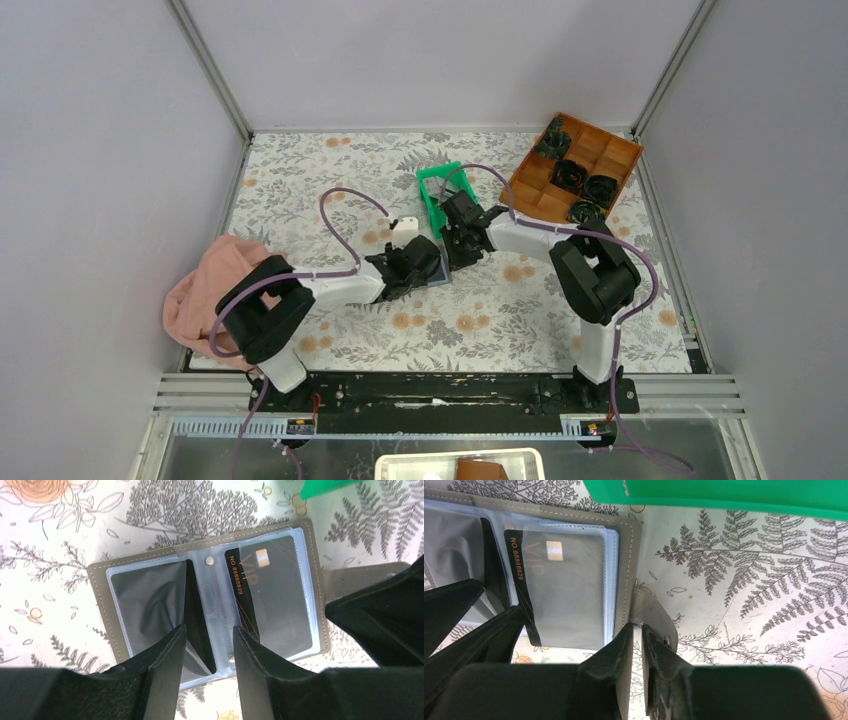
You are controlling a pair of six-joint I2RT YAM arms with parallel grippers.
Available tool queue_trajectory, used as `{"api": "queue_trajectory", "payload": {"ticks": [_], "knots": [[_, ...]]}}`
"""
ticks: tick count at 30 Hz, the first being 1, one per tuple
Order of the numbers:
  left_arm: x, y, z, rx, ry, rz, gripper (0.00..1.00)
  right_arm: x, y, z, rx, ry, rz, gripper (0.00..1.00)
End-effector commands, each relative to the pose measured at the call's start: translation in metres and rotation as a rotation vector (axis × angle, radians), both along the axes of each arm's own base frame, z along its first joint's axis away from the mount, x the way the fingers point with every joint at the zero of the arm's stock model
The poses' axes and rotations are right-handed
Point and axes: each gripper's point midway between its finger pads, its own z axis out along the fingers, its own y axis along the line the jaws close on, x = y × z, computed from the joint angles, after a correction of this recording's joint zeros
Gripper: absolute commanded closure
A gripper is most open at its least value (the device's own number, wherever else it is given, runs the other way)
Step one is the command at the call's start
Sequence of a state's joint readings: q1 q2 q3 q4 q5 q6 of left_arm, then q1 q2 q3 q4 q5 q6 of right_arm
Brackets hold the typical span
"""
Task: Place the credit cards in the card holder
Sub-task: Insert the credit card into the card holder, then pick up the credit card from the storage box.
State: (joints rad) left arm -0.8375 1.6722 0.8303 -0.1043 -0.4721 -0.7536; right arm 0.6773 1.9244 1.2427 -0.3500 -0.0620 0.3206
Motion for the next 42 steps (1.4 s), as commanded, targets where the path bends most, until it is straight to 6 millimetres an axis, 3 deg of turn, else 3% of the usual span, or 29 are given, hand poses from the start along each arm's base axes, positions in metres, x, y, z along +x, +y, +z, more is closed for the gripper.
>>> {"api": "queue_trajectory", "payload": {"ticks": [1,5,11,17,22,27,30,34,42], "knots": [[-0.016,0.009,0.008,0.041,0.032,-0.006,0.50,-0.012,0.010,0.018,0.033,-0.016,0.032,0.78],[-0.012,0.018,0.027,0.046,-0.017,0.024,0.44,-0.011,0.010,0.035,0.050,-0.044,0.031,0.71],[-0.007,0.021,0.047,0.026,-0.067,0.038,0.41,-0.013,0.008,0.063,0.092,-0.086,0.013,0.68],[-0.006,0.032,0.061,-0.004,-0.095,0.073,0.35,-0.006,0.005,0.106,0.125,-0.183,-0.014,0.66],[-0.010,0.049,0.052,-0.055,-0.064,0.123,0.34,0.034,0.005,0.149,0.090,-0.348,-0.041,0.59],[-0.005,0.070,0.044,-0.142,0.003,0.188,0.34,0.099,0.013,0.167,0.061,-0.399,-0.067,0.57],[0.001,0.073,0.043,-0.192,0.020,0.176,0.34,0.137,0.011,0.168,0.050,-0.408,-0.083,0.57],[0.004,0.072,0.049,-0.177,0.025,0.140,0.34,0.173,0.010,0.160,0.052,-0.407,-0.111,0.57],[-0.001,0.074,0.041,-0.174,0.051,0.147,0.35,0.199,0.003,0.131,0.037,-0.368,-0.119,0.57]]}}
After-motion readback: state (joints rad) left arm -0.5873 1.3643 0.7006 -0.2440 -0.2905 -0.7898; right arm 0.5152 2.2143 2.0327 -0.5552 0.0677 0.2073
